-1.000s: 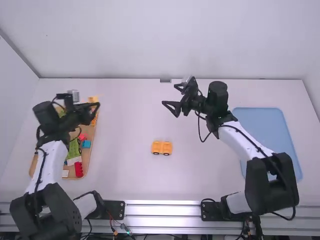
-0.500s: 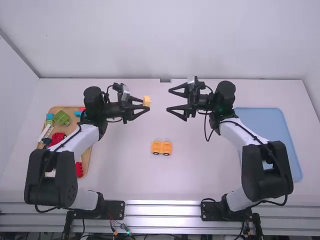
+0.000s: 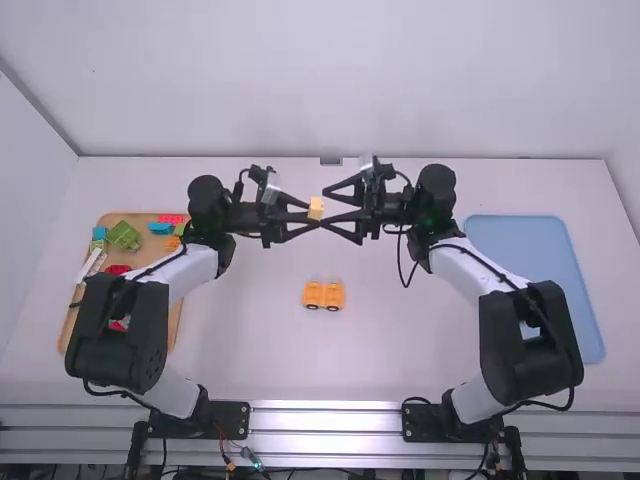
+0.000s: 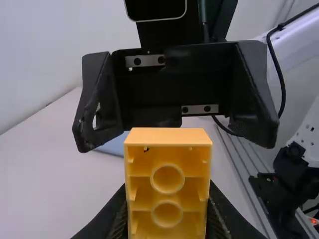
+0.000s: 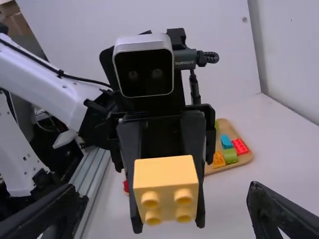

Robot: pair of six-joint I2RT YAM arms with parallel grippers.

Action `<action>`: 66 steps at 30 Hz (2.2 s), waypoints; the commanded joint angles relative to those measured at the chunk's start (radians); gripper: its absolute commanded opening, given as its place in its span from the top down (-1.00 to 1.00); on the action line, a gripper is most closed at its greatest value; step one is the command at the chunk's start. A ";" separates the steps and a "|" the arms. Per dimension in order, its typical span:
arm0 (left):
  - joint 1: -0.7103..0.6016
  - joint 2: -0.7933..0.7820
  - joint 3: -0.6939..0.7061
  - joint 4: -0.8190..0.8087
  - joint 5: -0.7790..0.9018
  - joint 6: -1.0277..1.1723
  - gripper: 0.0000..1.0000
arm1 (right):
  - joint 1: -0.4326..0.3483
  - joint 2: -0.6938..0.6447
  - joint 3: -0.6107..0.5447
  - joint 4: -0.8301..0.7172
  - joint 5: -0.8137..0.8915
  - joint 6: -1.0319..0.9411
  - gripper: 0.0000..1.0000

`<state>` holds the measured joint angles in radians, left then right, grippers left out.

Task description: Assemble lego blocks to make yellow taxi

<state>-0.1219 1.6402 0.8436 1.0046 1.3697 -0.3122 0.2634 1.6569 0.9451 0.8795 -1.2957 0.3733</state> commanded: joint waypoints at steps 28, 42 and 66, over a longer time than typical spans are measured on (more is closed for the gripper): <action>-0.009 0.001 0.020 0.005 0.026 -0.036 0.96 | 0.062 0.006 0.024 0.033 0.040 -0.015 0.00; -0.009 0.001 0.020 0.000 0.024 -0.039 0.45 | 0.073 0.006 0.024 0.029 0.040 -0.015 0.40; 0.011 0.001 0.050 -0.603 -0.735 0.310 -0.98 | 0.016 -0.174 0.241 -1.183 1.019 -0.556 0.71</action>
<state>-0.1143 1.6402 0.8597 0.4000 0.8314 -0.0071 0.2569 1.5196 1.1259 -0.2760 -0.4519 -0.0589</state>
